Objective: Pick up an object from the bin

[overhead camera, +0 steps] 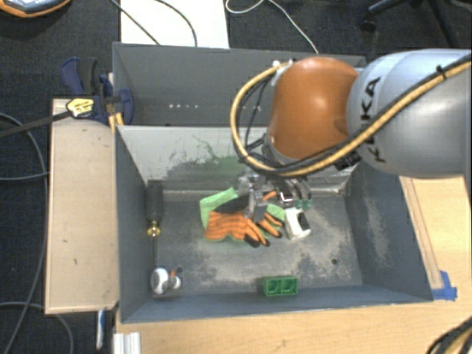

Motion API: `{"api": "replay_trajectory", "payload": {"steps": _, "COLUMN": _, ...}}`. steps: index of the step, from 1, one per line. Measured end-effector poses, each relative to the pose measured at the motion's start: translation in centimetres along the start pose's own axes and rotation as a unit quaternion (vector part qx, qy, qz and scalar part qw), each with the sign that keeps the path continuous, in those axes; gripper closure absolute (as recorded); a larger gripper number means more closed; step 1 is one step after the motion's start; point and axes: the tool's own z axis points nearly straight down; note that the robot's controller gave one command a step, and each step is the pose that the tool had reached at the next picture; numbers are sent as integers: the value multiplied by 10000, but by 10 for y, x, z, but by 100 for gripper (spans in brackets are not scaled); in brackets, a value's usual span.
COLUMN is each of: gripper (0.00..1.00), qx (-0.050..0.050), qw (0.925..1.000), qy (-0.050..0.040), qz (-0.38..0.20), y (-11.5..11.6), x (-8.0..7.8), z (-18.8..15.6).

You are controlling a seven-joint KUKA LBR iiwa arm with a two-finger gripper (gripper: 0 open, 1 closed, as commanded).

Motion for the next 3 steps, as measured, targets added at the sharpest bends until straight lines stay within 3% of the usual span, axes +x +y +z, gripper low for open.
{"api": "replay_trajectory", "payload": {"steps": 1, "gripper": 100, "qx": 7, "qw": 10000, "qy": 41, "qz": 66, "y": -23, "x": 8, "z": -82}}
{"api": "replay_trajectory", "payload": {"steps": 2, "gripper": 100, "qx": -6, "qw": 10000, "qy": -57, "qz": -39, "y": 0, "x": -18, "z": -125}}
{"api": "replay_trajectory", "payload": {"steps": 3, "gripper": 100, "qx": 4, "qw": 10000, "qy": 66, "qz": 66, "y": -6, "x": -27, "z": -35}}
